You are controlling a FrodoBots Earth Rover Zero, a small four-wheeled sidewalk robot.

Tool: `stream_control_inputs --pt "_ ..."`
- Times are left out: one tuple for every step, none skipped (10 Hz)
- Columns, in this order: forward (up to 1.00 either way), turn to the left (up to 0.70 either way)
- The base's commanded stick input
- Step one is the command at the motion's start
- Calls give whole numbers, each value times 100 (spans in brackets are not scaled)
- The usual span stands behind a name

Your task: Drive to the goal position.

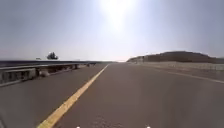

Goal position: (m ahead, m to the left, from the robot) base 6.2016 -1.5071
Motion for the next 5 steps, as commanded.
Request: stream_control_inputs --pt "70 0" --pt "70 0" --pt "70 0" --pt "70 0" --pt "70 0"
